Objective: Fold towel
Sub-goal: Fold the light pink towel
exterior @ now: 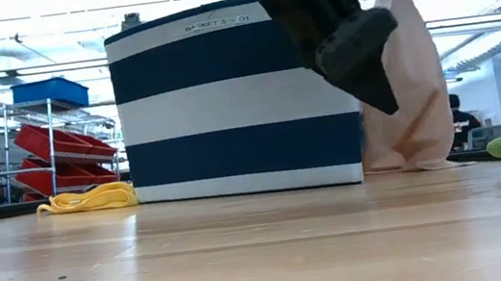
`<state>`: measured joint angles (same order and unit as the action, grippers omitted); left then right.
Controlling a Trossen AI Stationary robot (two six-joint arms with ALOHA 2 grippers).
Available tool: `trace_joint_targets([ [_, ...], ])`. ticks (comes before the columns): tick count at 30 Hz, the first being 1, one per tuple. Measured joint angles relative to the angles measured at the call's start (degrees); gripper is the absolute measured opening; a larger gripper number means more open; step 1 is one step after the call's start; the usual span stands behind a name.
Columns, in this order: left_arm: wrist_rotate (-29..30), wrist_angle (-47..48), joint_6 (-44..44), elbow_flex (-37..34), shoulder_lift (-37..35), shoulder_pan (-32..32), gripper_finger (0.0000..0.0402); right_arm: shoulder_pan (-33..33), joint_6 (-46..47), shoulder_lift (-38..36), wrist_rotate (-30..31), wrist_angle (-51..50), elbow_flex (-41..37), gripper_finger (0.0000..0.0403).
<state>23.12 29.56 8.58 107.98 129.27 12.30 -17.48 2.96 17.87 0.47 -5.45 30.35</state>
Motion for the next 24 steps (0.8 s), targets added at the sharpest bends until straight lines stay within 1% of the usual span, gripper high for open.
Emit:
trace_joint_targets([
  [3,2.1,0.0,0.0,0.0,0.0,-1.3,0.0213,1.6,-1.5,-1.9,-5.7,2.1,0.0,0.0000],
  [6,2.2,0.0,0.0,0.0,0.0,-2.6,0.0213,3.2,-2.1,-3.0,-11.6,2.2,0.0,0.0000],
  [10,2.3,-0.1,1.3,0.0,0.0,-4.3,0.0213,5.2,-2.2,-3.3,-20.9,2.3,0.0,0.0000],
  [13,2.2,-0.7,2.4,0.0,0.0,-5.6,0.0213,6.9,-2.0,-3.2,-26.0,2.1,0.0,0.0000],
  [17,2.2,-0.9,2.4,0.0,0.0,-6.7,0.0213,9.0,-2.0,-3.2,-26.8,1.6,0.0,0.0000],
  [20,2.4,-1.0,2.4,0.0,0.0,-6.4,0.0213,9.8,-0.5,-3.2,-26.8,-0.4,0.0,0.0000],
  [24,1.7,-0.9,2.5,0.0,0.0,-4.7,0.0213,10.3,1.3,-3.1,-26.3,-9.8,0.0,0.0000],
])
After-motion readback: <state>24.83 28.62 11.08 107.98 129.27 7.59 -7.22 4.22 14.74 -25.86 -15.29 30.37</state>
